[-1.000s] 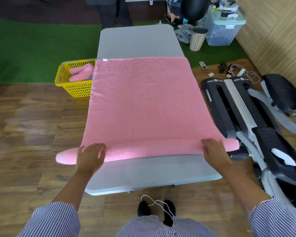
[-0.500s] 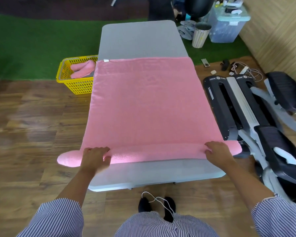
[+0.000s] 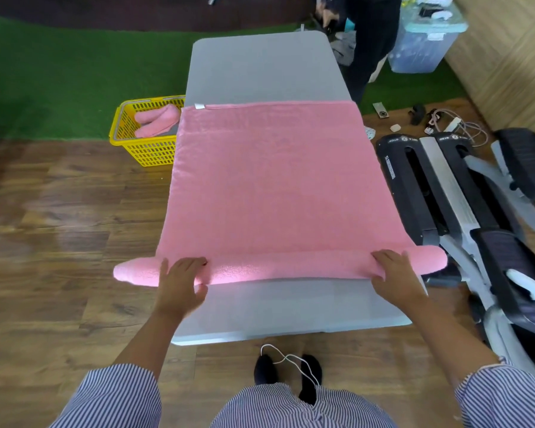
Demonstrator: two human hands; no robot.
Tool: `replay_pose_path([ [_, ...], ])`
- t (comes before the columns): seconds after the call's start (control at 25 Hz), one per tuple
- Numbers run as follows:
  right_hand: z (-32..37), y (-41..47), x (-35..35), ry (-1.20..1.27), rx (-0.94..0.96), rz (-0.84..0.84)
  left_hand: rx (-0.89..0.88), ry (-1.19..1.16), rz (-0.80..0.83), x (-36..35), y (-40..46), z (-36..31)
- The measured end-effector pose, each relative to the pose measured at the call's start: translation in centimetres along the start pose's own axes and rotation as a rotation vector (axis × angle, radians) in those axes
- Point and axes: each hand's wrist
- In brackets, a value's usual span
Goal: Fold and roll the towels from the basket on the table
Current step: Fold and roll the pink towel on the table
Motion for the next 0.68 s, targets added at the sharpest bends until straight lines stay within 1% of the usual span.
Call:
replay_pose_path([
  [0.08, -0.3, 0.0, 0.2, -0.005, -0.012, 0.016, 0.0, 0.049, -0.033, 0.4, 0.0, -0.5],
  [0.2, 0.0, 0.1, 1.0, 0.011, -0.041, 0.053, -0.011, 0.076, 0.037, 1.4, 0.1, -0.9],
  [0.28, 0.3, 0.7, 1.7, -0.042, -0.038, 0.113, 0.001, 0.062, 0.081, 2.1, 0.6, -0.5],
  [0.32, 0.4, 1.0, 2.1, -0.09, -0.034, 0.126, -0.019, 0.065, 0.057, 2.4, 0.9, -0.3],
  [0.36, 0.5, 1.3, 2.4, -0.119, -0.028, 0.099, -0.045, 0.078, 0.003, 2.6, 1.2, -0.2],
  [0.44, 0.7, 1.8, 2.4, -0.103, -0.008, -0.041, -0.039, 0.076, -0.12, 2.5, 1.6, 0.2],
  [0.48, 0.8, 1.8, 2.1, -0.087, 0.0, -0.084, -0.014, 0.053, -0.128, 2.3, 1.6, 0.2],
  [0.56, 0.9, 1.4, 1.3, -0.1, 0.007, -0.06, -0.004, -0.006, -0.049, 1.6, 1.4, 0.2],
  [0.68, 0.6, 0.6, 0.9, -0.092, -0.021, 0.048, -0.023, 0.017, 0.065, 0.6, 0.8, 0.4],
])
Point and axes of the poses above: each hand's wrist, its own y-axis towards the middle knuckle, its own x-axis out of the back of the hand, z = x × y, and after that the axes turned 9 degrees about -x, right-handed
